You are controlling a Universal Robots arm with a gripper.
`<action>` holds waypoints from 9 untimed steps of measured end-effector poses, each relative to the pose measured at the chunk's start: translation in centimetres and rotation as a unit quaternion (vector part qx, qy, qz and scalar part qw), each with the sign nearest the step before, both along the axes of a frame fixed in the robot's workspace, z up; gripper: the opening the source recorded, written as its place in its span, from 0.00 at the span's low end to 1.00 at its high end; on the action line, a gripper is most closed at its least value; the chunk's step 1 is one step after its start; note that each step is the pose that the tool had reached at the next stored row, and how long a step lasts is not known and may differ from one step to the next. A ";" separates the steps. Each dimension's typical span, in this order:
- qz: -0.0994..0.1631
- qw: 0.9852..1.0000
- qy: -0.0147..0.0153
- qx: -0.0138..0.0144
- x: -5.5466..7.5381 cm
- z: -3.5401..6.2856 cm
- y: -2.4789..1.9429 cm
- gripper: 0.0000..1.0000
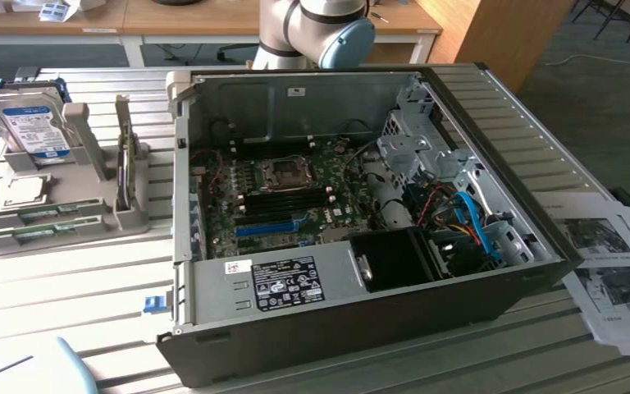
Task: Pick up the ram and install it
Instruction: 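Pick up the ram and move it above insertion slot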
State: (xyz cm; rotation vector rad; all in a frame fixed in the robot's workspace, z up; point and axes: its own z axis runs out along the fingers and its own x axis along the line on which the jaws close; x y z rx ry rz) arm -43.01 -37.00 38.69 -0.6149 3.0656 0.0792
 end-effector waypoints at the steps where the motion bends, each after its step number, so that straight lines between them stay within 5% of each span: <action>1: 0.004 1.000 0.000 0.000 0.0 0.00 0.00 0.09; 9: 0.038 0.999 0.000 0.001 0.0 0.00 0.00 0.09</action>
